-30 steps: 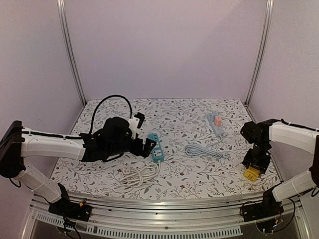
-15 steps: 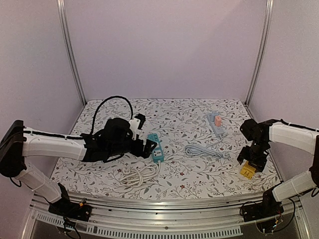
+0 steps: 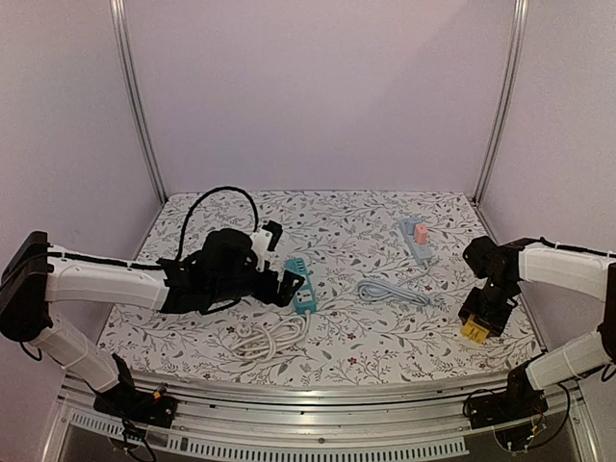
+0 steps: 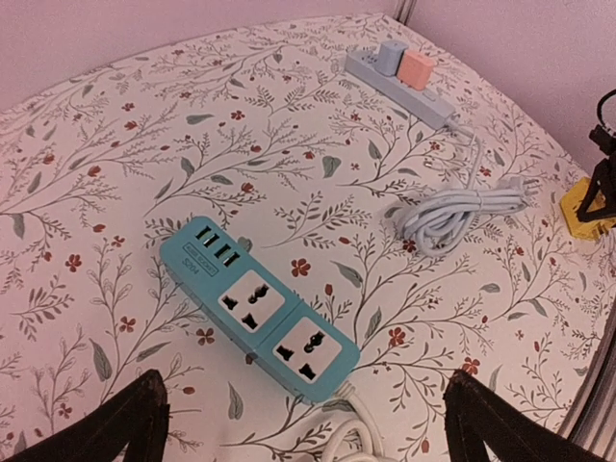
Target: Insert the plug
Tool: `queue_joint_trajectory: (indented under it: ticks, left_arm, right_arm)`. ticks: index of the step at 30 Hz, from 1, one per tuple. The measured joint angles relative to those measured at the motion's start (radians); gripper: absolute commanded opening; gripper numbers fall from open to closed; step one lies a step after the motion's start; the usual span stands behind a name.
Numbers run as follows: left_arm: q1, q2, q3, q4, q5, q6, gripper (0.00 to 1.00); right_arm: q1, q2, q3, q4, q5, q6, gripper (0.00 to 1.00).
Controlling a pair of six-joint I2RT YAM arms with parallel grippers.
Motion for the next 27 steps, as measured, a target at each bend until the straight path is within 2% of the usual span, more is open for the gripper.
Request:
queue_joint_trajectory:
  ticks: [8, 12, 16, 22, 25, 27]
  left_arm:
    - [0.004, 0.0, -0.001, 0.0, 0.0, 0.0, 1.0]
    - [0.004, 0.0, -0.001, 0.003, 0.001, 0.0, 0.99]
    - [0.004, 0.0, -0.001, 0.004, 0.004, -0.001, 0.99]
    - [0.015, -0.001, -0.001, -0.006, 0.002, 0.0, 0.99]
    - [0.032, -0.007, -0.001, -0.006, 0.003, 0.0, 1.0]
    - [0.04, -0.013, -0.001, -0.003, 0.003, 0.0, 0.99]
  right_arm:
    - [0.041, -0.014, 0.055, 0.019, 0.014, -0.029, 0.28]
    - [0.108, -0.008, 0.182, 0.02, 0.077, -0.058, 0.27]
    - [0.166, 0.024, 0.328, 0.046, 0.164, -0.113, 0.21]
    - [0.202, 0.042, 0.4, 0.25, 0.183, -0.301, 0.15]
    - [0.202, 0.042, 0.393, 0.394, 0.126, -0.418, 0.02]
    - [0.202, 0.043, 0.393, 0.48, 0.085, -0.488, 0.0]
